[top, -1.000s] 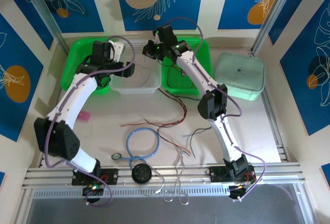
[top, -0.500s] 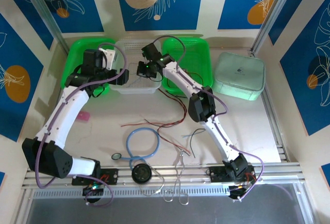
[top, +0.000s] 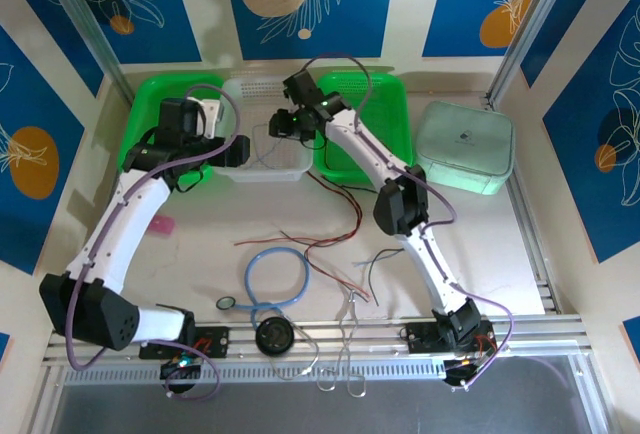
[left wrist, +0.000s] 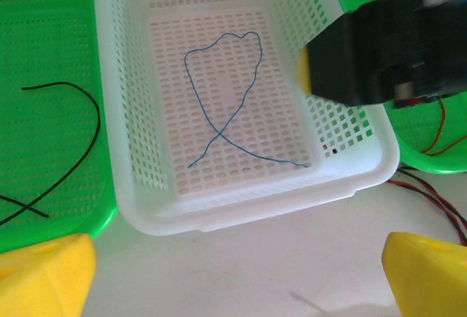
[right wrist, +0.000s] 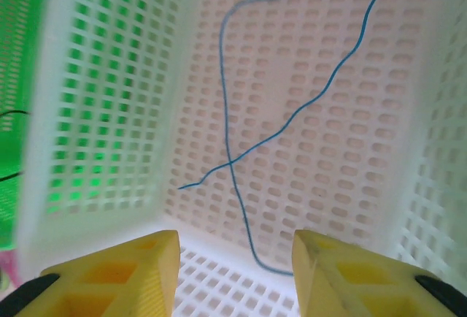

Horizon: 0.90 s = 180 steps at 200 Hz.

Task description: Untangle the cables

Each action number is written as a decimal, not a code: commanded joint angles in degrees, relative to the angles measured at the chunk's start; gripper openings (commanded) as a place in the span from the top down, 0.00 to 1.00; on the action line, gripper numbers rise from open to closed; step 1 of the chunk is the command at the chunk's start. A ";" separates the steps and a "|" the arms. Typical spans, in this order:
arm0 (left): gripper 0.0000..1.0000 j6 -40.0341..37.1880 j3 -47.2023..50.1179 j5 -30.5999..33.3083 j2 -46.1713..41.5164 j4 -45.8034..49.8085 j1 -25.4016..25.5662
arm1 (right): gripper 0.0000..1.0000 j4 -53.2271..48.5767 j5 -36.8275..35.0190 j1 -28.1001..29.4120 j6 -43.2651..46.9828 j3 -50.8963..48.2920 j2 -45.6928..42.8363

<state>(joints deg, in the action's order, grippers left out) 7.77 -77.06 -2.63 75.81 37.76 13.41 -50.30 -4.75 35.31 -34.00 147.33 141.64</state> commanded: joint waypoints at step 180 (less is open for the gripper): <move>0.00 14.12 22.59 9.58 -8.29 -14.34 21.56 | 0.56 1.06 -4.44 -0.42 -25.72 -103.31 -79.37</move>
<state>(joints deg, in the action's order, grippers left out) 20.25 -55.02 5.26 68.45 25.63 33.82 -48.90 -12.75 34.52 -53.08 48.93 63.09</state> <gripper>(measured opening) 0.996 0.445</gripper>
